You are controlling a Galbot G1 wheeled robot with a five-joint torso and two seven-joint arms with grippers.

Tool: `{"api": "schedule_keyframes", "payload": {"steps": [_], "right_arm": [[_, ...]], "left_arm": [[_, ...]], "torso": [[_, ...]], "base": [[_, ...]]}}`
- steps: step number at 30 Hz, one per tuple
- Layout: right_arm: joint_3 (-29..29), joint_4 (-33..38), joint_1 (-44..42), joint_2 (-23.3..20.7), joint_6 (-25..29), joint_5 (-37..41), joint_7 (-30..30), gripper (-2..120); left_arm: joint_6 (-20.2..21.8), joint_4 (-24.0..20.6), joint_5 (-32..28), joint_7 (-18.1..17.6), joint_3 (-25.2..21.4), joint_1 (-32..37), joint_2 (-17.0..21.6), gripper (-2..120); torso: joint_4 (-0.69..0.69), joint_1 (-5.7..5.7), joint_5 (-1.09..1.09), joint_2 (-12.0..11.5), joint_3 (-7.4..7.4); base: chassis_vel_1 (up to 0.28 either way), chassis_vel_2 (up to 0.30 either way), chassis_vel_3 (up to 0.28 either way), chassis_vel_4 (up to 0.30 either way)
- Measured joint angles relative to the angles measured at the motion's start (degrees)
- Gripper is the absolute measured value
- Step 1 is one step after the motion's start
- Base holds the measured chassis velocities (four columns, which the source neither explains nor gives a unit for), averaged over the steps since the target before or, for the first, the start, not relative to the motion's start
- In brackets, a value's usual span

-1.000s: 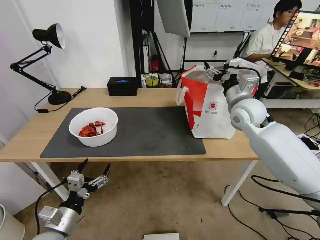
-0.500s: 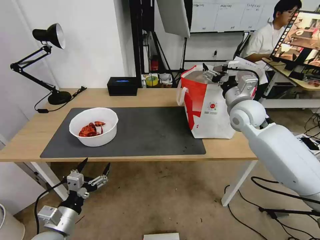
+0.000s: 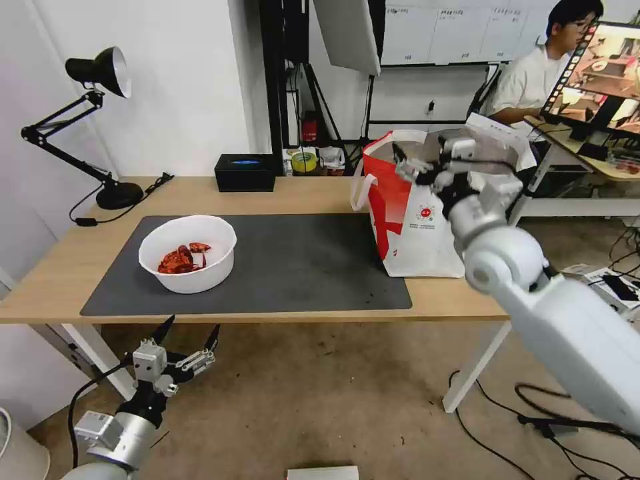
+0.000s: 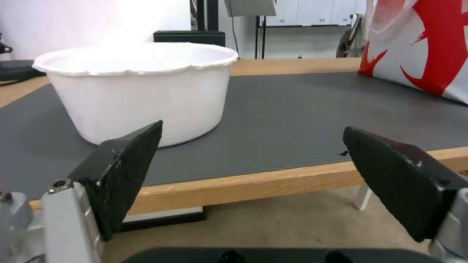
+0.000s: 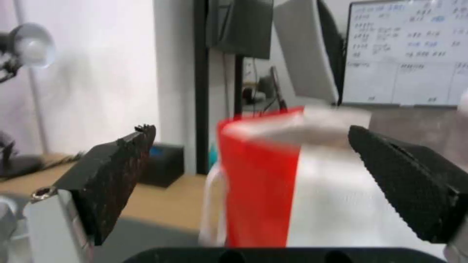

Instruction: Pick up the trash from the table and place it into the takeout bag.

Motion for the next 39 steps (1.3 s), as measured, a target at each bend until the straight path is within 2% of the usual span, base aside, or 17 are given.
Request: {"api": "schedule_keyframes", "payload": {"steps": [5, 8, 9, 11, 13, 16, 19, 27, 39], "right_arm": [[2.94, 4.74, -8.37, -0.28, 0.36, -3.01, 0.27, 100], [6.14, 8.48, -17.02, 0.02, 1.25, -6.81, 0.86, 100], [6.14, 8.48, -17.02, 0.02, 1.25, -6.81, 0.86, 100], [8.07, 10.02, -23.56, 0.80, 1.91, -9.79, 1.79, 100], [8.73, 10.35, -25.54, 1.21, 2.16, -10.86, 2.20, 100], [10.59, 11.02, -33.23, 3.31, 3.11, -15.45, 3.13, 100], [10.85, 11.09, -36.58, 4.70, 3.68, -18.17, 3.50, 100], [10.25, 10.56, -41.63, 7.57, 4.45, -22.00, 3.99, 100], [8.30, 9.17, -42.51, 8.16, 4.47, -21.87, 3.57, 100]], "left_arm": [[-0.18, -0.30, 0.00, 0.13, -0.57, 0.27, -0.29, 100], [-0.25, -0.67, -0.02, 0.16, -0.75, 0.38, -0.41, 100], [-0.25, -0.67, -0.02, 0.16, -0.75, 0.38, -0.41, 100], [-0.27, -0.74, -0.03, 0.19, -0.76, 0.42, -0.40, 100], [-0.27, -0.76, -0.03, 0.21, -0.76, 0.42, -0.39, 100], [-0.28, -1.02, -0.03, 0.21, -0.74, 0.38, -0.43, 100], [-0.29, -1.14, -0.02, 0.22, -0.70, 0.37, -0.57, 100], [-0.29, -1.19, 0.08, 0.25, -0.72, 0.24, -0.86, 100], [-0.37, -0.73, 0.37, 0.37, -0.74, 0.39, -1.14, 100]], "torso": [[0.01, 0.00, 0.00, 0.00, 0.00], [0.00, 0.00, -0.01, 0.00, -0.01], [0.00, 0.00, -0.01, 0.00, -0.01], [-0.01, 0.00, 0.00, 0.00, 0.00], [0.00, 0.00, 0.00, 0.00, 0.00], [-0.01, 0.00, -0.01, 0.00, -0.01], [-0.01, -0.01, 0.00, 0.01, -0.01], [0.00, 0.01, 0.00, 0.01, 0.00], [0.01, 0.00, 0.00, 0.01, 0.00]], "base": [[0.000, 0.000, 0.000, 0.000], [0.000, 0.000, 0.000, 0.000], [0.000, 0.000, 0.000, 0.000], [0.000, 0.000, 0.000, 0.000], [0.000, 0.000, 0.000, 0.000], [0.000, 0.000, 0.000, 0.000], [0.000, 0.000, 0.000, 0.000], [0.000, 0.000, 0.000, 0.000], [0.000, 0.000, 0.000, 0.000]]}}
